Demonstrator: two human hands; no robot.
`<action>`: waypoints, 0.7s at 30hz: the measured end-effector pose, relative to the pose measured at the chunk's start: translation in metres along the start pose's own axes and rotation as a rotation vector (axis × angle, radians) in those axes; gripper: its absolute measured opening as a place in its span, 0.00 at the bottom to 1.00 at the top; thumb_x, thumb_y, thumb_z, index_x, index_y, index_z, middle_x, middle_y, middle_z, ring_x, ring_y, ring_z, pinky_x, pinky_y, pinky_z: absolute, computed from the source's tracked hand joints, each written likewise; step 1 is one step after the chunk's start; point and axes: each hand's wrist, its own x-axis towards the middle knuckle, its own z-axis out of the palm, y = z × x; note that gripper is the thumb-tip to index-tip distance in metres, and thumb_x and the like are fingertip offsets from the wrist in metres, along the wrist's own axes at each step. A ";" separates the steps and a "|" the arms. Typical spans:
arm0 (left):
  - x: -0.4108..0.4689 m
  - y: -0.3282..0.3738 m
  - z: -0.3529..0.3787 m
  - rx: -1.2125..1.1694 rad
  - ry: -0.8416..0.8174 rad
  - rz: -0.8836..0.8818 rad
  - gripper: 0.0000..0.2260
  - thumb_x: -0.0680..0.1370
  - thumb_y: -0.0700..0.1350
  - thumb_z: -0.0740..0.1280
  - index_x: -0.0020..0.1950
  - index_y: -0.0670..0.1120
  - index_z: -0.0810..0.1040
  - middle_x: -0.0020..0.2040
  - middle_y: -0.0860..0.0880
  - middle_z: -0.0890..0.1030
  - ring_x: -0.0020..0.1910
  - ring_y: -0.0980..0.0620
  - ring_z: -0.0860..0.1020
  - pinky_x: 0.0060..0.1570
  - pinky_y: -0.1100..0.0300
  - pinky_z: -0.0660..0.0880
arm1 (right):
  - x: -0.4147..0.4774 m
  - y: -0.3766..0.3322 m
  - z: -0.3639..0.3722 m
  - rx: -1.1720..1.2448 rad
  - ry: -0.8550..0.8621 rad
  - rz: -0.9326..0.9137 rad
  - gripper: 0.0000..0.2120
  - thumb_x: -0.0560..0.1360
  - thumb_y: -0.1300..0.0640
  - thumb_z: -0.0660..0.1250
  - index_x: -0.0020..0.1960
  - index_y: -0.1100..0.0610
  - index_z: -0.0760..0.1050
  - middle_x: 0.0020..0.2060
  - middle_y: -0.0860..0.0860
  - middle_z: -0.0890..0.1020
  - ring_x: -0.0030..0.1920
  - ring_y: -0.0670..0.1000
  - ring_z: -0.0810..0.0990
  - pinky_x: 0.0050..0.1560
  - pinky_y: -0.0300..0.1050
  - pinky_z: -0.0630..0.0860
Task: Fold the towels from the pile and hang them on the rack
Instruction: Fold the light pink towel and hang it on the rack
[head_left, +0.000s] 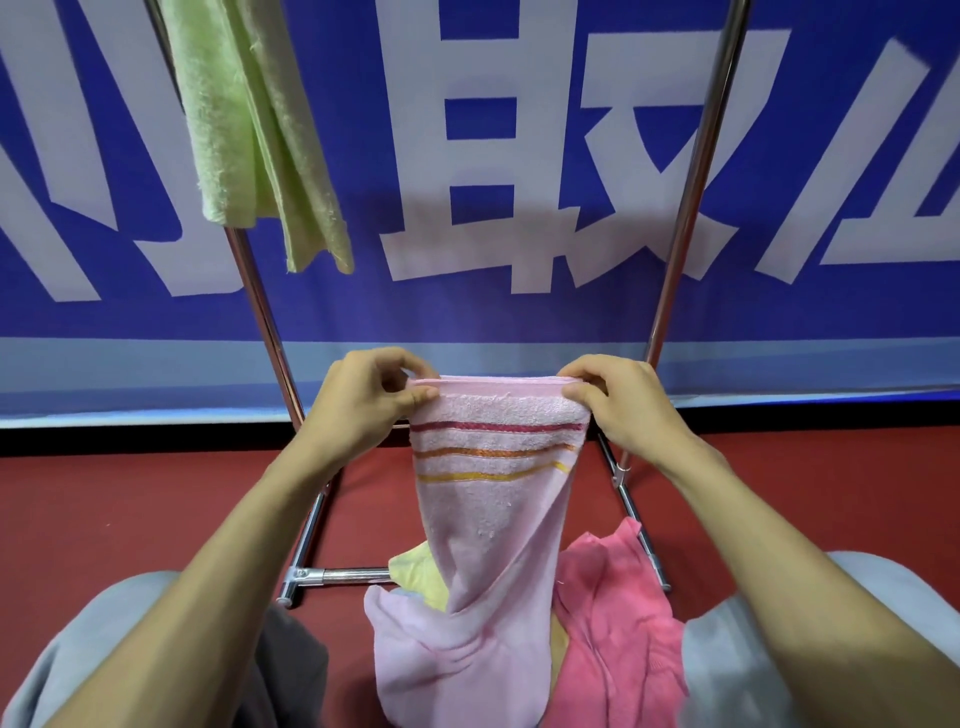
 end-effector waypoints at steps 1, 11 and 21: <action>0.000 0.000 0.000 0.006 0.011 -0.008 0.06 0.72 0.45 0.74 0.48 0.50 0.82 0.33 0.44 0.79 0.31 0.53 0.73 0.36 0.60 0.70 | 0.000 -0.001 0.000 -0.009 -0.009 -0.004 0.06 0.75 0.62 0.67 0.50 0.58 0.82 0.41 0.45 0.81 0.44 0.44 0.77 0.43 0.20 0.64; 0.000 0.000 0.000 -0.213 0.080 -0.221 0.13 0.71 0.49 0.74 0.34 0.42 0.77 0.29 0.50 0.78 0.28 0.58 0.74 0.33 0.65 0.71 | -0.004 0.002 0.003 -0.103 -0.187 -0.034 0.05 0.76 0.58 0.64 0.47 0.57 0.78 0.38 0.46 0.79 0.39 0.45 0.74 0.38 0.31 0.65; -0.001 0.000 0.013 -0.349 0.111 -0.256 0.09 0.77 0.41 0.67 0.37 0.46 0.77 0.33 0.50 0.76 0.34 0.54 0.72 0.40 0.58 0.70 | -0.007 0.000 0.010 0.017 -0.329 0.035 0.03 0.71 0.57 0.73 0.39 0.52 0.80 0.26 0.47 0.80 0.27 0.41 0.75 0.35 0.34 0.71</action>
